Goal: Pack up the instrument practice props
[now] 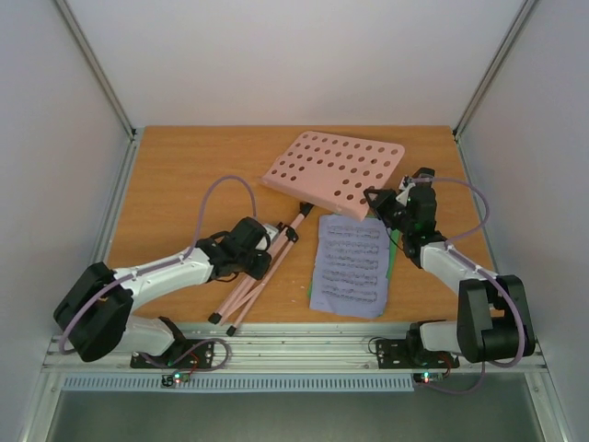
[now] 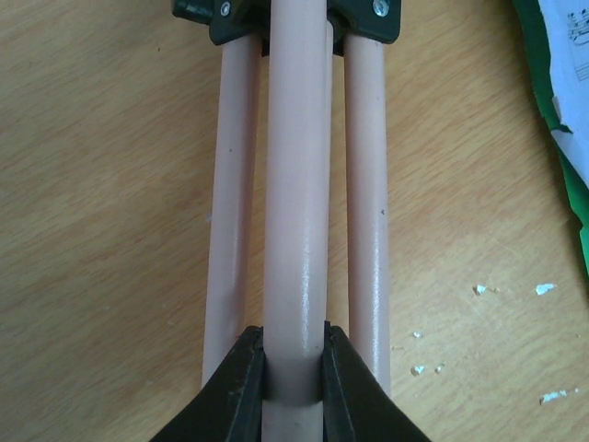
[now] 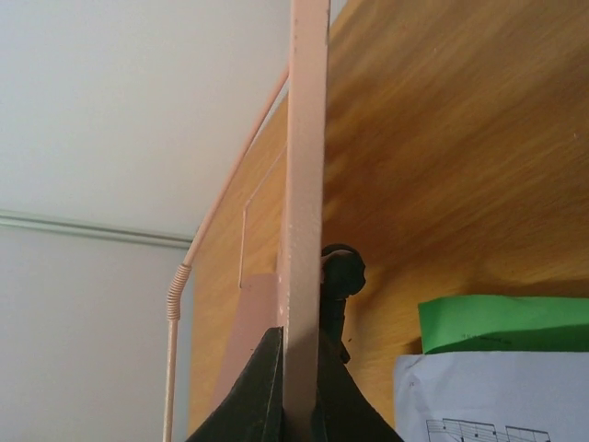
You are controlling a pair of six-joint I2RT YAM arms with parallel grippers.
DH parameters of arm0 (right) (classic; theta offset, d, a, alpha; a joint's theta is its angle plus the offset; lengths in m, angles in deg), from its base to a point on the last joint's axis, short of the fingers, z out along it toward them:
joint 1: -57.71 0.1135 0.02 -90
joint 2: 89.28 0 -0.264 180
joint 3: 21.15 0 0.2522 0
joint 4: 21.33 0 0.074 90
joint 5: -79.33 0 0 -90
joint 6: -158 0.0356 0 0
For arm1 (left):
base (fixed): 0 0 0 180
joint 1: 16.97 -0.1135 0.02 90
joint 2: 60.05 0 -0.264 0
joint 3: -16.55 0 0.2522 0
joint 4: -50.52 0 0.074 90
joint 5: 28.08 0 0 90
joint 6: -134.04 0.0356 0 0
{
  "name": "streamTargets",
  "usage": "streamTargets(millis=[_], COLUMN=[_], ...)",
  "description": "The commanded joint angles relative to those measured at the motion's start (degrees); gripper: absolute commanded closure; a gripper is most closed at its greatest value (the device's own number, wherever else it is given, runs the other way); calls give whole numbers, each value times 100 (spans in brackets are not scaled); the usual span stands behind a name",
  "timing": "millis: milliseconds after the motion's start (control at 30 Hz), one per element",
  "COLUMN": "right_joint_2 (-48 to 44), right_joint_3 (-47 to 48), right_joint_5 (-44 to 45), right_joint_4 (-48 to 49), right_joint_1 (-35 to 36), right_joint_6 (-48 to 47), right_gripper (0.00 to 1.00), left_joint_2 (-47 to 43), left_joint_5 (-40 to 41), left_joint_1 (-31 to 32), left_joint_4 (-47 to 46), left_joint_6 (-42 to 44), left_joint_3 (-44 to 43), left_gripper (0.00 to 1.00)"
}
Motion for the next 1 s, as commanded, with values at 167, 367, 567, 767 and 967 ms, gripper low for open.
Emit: streamTargets(millis=[167,367,567,767,967], right_joint_2=[23,-158,-409,-737,-1121], right_joint_3=[-94,-103,-85,-86,-154], right_joint_5=[-207,-143,-46,169,679], right_joint_4=[554,323,34,-362,-906], right_joint_1=[121,112,103,103,97], right_joint_6=[-1083,-1282,-1469,-1690,-1813], right_gripper=[83,64,43,23,11], left_joint_2=[121,172,113,-93,-387], left_joint_5=[-228,-329,-388,-336,-142], left_joint_1=[75,72,70,71,66], left_joint_4=[-3095,-3082,-3076,-3066,-3043], left_joint_6=[-164,-240,-285,-258,-208], left_joint_3=[-436,-389,-358,-308,-164], left_gripper=[97,85,62,42,27])
